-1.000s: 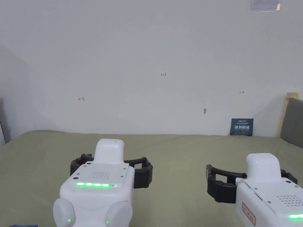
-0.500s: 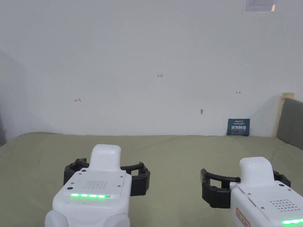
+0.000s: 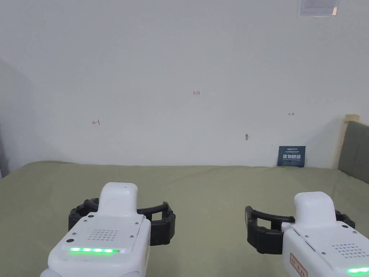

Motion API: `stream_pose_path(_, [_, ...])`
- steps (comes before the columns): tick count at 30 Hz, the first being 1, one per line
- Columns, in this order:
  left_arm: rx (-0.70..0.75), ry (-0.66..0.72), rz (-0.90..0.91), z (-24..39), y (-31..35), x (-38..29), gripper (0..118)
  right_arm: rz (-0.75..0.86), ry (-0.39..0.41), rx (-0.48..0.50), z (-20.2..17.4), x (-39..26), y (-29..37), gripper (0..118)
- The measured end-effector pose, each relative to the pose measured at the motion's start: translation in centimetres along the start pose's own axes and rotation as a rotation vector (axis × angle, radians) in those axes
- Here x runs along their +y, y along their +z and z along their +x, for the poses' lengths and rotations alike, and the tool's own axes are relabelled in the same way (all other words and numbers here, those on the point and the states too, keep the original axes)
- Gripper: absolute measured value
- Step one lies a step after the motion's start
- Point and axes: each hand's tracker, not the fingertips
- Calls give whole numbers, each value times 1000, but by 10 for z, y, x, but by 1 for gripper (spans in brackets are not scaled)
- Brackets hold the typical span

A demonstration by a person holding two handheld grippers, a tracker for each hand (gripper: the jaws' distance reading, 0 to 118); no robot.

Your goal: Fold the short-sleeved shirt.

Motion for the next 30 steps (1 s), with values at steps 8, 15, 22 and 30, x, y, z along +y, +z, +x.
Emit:
stream_pose_path(8, [-5,0,-1,-2,3,-3,118,6,-4,5,1,2,2,118])
stream_pose_path(15, [-1,6,-13,-4,0,-5,118,-1,2,-5,1,-2,1,118])
stream_pose_path(22, [3,5,-23,-3,-2,-6,118,-11,12,-2,-1,-4,-1,118])
stream_pose_path(30, [3,17,-33,-1,-3,-5,118,-13,11,-4,0,-5,-2,118])
